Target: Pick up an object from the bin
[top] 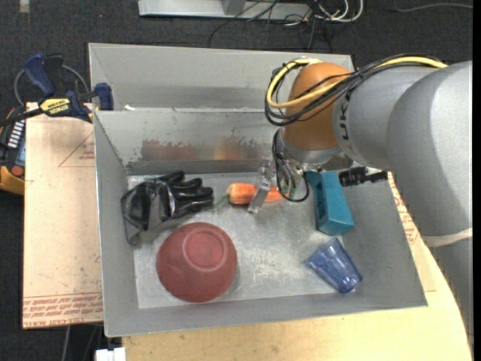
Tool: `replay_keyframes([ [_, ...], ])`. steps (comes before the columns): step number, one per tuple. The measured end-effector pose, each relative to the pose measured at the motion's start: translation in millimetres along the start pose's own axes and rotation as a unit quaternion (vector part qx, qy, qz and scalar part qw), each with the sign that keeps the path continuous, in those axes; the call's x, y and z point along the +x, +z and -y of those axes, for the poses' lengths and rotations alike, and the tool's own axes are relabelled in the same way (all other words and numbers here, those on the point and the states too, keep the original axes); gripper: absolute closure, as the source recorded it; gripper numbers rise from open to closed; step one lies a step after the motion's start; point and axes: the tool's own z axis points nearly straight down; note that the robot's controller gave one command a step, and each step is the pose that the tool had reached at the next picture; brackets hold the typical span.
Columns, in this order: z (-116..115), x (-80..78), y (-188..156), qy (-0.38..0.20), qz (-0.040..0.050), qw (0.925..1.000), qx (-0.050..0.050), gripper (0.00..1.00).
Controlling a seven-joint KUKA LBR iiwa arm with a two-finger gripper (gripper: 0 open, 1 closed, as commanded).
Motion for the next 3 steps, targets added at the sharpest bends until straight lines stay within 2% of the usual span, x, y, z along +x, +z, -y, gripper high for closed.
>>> replay_keyframes([
  [2,0.4,1.1,-5.7,0.000,-0.0014,1.0000,0.000,1.00],
  [3,0.5,1.9,-23.0,-0.001,-0.0032,1.0000,0.001,1.00],
])
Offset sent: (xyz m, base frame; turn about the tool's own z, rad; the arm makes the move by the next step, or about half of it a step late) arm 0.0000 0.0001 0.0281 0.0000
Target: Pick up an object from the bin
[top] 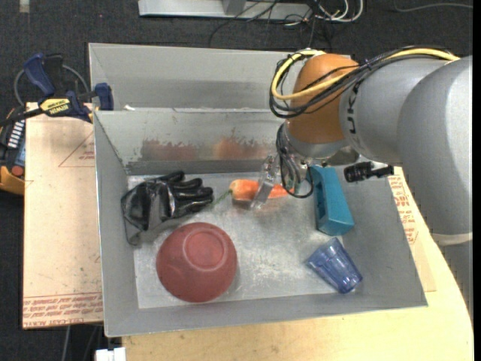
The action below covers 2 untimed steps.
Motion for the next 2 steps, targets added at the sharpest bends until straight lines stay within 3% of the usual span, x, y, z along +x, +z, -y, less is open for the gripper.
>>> replay_keyframes([
  [2,-0.9,-2.0,-28.4,0.000,0.0032,1.0000,-0.001,1.00],
])
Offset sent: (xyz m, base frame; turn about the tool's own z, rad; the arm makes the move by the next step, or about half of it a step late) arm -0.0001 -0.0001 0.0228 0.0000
